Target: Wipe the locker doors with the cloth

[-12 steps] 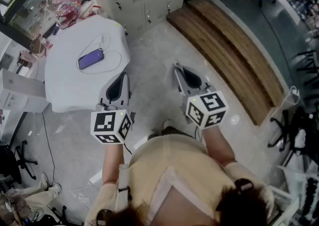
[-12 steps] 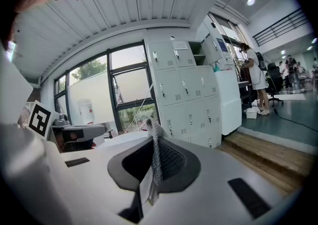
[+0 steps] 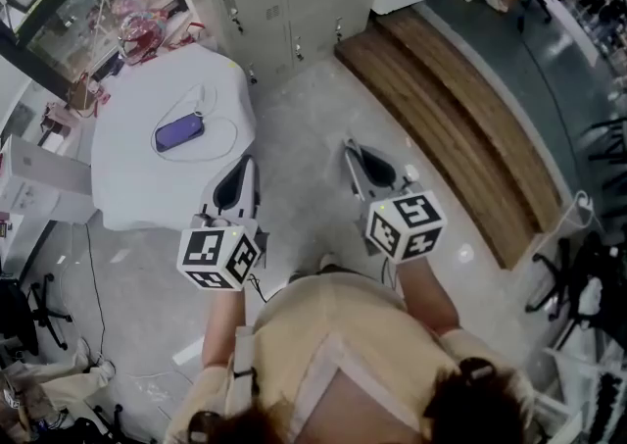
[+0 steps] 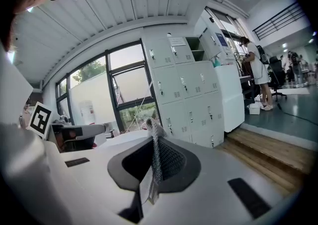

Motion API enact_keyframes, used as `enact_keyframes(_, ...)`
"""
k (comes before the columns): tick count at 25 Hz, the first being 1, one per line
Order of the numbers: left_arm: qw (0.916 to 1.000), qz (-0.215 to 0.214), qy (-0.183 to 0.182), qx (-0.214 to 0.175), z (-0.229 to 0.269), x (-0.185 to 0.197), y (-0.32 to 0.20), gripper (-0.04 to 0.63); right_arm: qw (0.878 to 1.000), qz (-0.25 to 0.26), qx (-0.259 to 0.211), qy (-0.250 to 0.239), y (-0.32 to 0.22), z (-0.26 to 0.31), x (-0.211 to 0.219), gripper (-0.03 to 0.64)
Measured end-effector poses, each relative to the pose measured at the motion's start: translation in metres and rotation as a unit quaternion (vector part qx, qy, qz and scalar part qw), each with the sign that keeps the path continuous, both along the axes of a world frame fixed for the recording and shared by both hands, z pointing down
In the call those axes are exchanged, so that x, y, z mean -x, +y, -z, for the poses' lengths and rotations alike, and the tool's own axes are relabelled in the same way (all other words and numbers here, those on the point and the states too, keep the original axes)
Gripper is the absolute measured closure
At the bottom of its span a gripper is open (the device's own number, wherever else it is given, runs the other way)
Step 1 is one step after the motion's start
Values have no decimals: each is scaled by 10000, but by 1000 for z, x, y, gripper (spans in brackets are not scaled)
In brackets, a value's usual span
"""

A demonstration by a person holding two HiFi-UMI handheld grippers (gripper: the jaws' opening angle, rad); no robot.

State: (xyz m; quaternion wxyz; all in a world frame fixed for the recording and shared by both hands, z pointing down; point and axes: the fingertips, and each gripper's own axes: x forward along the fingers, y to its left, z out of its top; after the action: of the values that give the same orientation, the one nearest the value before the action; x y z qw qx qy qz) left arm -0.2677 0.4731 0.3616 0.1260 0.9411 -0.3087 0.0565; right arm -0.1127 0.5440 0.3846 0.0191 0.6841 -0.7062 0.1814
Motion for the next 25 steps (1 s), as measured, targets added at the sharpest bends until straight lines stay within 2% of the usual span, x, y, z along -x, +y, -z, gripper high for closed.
enact_keyframes(9,9997,226,-88,-88,-2,-27,4,594,9995,303,49,4,-2,-8,-24,603)
enact_keyframes(14,9995,292,-154,3,-10,-34,3,594,9991,410,80,-10,-5,-14,-31,603)
enact_keyframes(25,9992,347,-193,36,-17,-54,-49,594,9990,417,180,39,-52,-22,-49,603)
